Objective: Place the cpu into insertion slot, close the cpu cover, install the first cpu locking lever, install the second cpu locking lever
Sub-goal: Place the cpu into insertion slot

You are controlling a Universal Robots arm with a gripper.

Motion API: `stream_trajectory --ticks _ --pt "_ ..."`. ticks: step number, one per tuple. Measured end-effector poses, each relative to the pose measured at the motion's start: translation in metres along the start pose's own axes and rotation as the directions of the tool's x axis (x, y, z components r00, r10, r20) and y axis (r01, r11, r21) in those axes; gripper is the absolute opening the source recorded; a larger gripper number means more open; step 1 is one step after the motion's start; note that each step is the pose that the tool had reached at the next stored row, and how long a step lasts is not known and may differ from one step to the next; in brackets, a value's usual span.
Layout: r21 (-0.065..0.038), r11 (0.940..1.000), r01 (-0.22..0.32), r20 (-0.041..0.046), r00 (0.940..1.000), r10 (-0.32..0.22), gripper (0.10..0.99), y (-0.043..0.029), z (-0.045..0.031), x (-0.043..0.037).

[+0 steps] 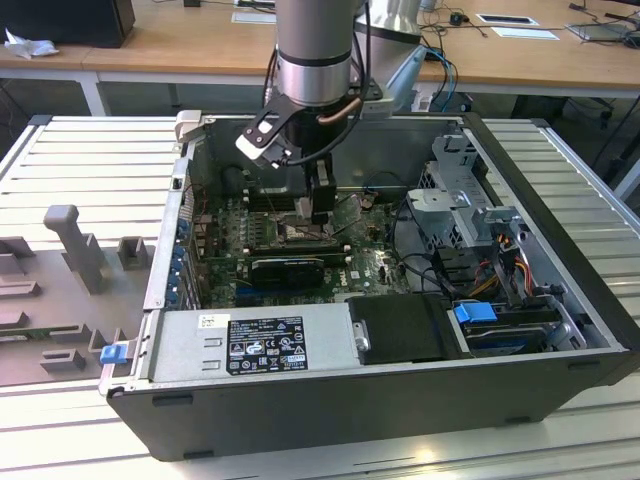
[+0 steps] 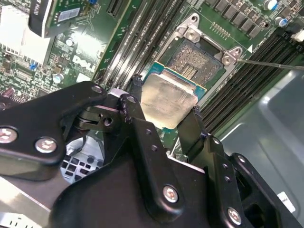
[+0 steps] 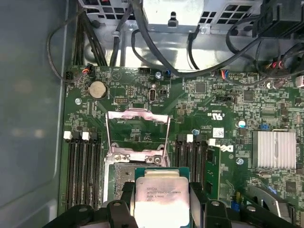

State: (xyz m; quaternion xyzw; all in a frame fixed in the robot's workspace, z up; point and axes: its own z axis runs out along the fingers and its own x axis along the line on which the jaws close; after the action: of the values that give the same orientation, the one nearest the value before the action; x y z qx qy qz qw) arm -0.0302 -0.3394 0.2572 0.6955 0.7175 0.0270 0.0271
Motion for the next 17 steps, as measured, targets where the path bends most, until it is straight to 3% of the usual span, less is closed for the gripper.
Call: stream_trajectory --ticks 9,17 --pt "0.000 1.0000 0.000 -0.0001 1.0000 0.000 0.545 -0.0078 0.0045 0.0035" --pt "0.000 1.0000 0.000 0.0002 1.0000 0.000 0.545 -0.0098 0.0121 0.0094"
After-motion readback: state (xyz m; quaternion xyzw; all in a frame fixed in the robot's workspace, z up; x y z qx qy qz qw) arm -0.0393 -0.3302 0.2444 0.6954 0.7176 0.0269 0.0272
